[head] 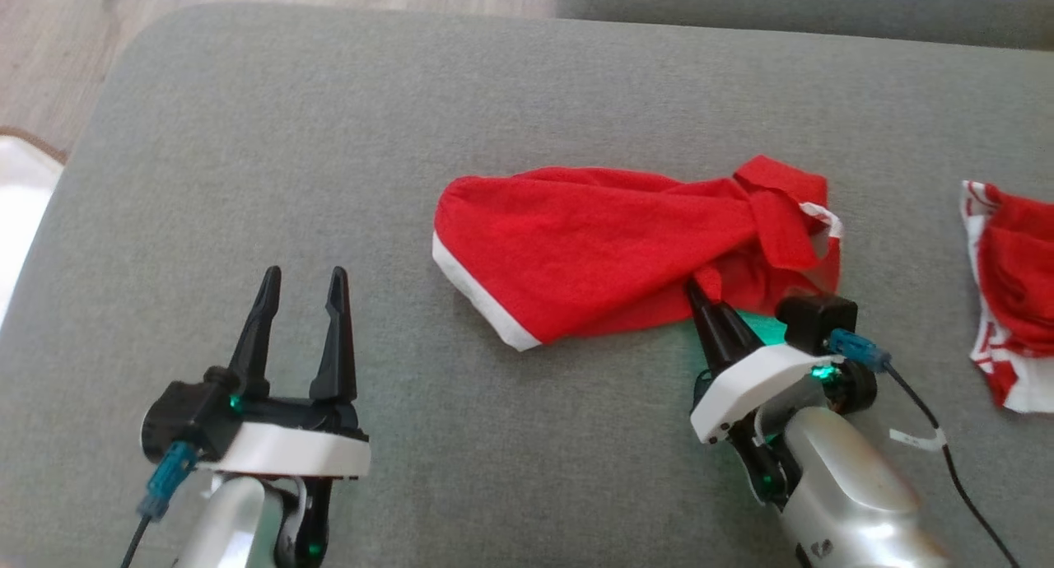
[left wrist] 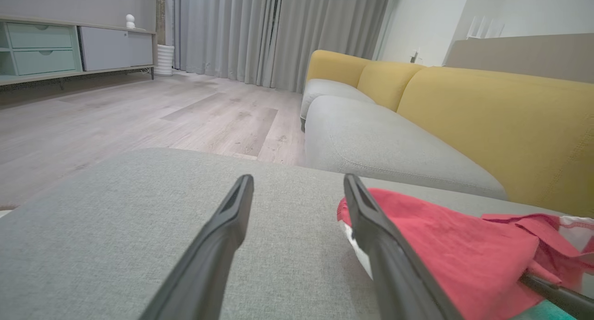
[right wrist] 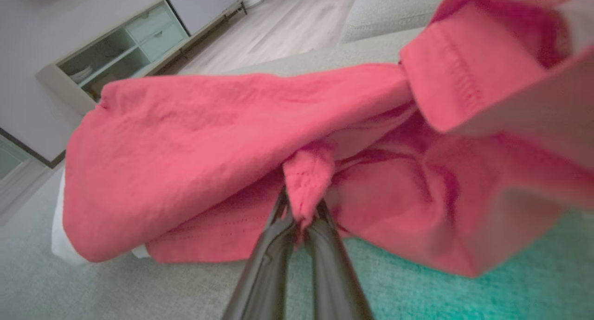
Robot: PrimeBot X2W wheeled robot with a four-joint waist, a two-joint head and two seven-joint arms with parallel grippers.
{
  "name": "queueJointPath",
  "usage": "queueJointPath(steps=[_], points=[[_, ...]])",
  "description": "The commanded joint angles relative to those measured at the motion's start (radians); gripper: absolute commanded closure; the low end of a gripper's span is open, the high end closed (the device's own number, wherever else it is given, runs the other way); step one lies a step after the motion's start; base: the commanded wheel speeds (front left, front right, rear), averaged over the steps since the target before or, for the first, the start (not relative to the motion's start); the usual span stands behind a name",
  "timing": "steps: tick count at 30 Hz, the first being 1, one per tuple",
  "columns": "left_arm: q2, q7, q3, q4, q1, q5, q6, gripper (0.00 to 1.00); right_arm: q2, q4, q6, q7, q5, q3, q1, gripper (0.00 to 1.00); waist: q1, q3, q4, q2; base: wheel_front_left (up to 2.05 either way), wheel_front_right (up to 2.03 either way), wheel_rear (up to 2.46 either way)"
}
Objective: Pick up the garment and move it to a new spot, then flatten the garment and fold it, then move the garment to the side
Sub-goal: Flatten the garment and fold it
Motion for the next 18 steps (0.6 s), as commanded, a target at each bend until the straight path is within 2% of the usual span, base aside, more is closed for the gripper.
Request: queueJointPath(steps=[1,5,12,18], points=[[0.005,-0.009,0.045,-0.027,-0.031,0.007,-0.002,0.0,0.004,-0.03,-0.001,-0.02,0.016,0.026,-0.032,1.0,-0.0001,-0.009,-0.012,0.0,0.0,0.0,0.0],[-0.004,-0.009,0.056,-0.024,-0.025,0.011,-0.01,0.0,0.004,-0.065,-0.001,-0.042,0.05,0.015,-0.042,1.0,-0.0001,-0.034,-0.035,0.0,0.0,0.0,0.0],[-0.017,-0.01,0.077,-0.027,0.002,0.017,-0.017,0.0,0.004,-0.16,-0.001,-0.05,-0.005,-0.14,-0.053,1.0,-0.0001,-0.083,-0.063,0.0,0.0,0.0,0.0],[-0.032,-0.01,0.086,-0.029,0.017,0.018,-0.024,0.0,-0.009,-0.32,-0.001,0.049,-0.089,-0.225,-0.084,1.0,-0.0001,-0.104,-0.066,0.0,0.0,0.0,0.0]])
